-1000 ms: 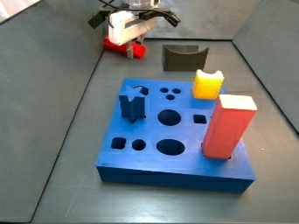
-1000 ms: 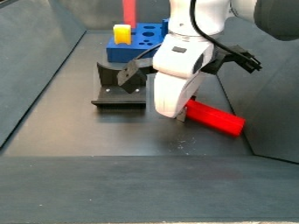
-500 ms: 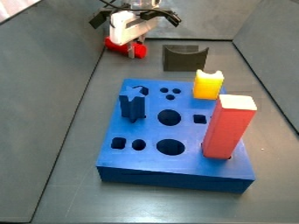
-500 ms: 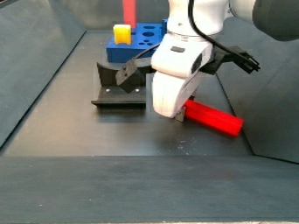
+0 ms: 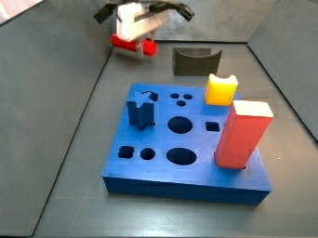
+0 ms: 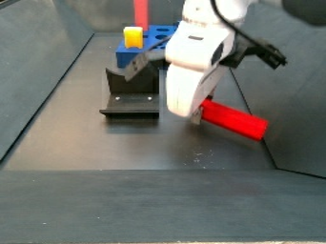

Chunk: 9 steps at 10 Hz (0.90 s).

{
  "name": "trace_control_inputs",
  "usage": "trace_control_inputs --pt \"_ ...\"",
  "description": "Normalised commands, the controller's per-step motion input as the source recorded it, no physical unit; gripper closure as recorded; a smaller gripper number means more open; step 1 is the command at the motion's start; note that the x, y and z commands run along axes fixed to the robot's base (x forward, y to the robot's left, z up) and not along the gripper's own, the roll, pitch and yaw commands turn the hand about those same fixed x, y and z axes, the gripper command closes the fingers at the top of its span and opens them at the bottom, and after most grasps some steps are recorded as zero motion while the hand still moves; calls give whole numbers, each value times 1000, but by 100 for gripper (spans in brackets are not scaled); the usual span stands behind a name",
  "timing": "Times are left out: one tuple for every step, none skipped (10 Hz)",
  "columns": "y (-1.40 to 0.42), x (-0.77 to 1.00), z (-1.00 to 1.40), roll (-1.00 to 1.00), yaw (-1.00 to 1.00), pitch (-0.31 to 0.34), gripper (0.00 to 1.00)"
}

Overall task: Pick up the hexagon object. Move up. Place the hexagon object on the fixture. Regrasp the hexagon object. Move to above the board. Insert the hexagon object.
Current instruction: Move up, then place the hexagon object on the fixture.

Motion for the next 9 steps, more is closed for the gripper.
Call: trace_control_inputs --pt "9 -22 453 19 -27 33 100" --pt "8 -18 367 24 -27 36 100" --pt "8 -15 194 33 -25 43 100" --pt "0 0 1000 0 0 0 100" --pt "0 2 1000 3 -1 8 100" --pt "1 -7 1000 8 -3 25 100" --pt "2 -10 1000 16 -7 29 100" --pt "3 -13 1000 24 -11 33 100" --pt "5 -17 1000 36 -16 38 100"
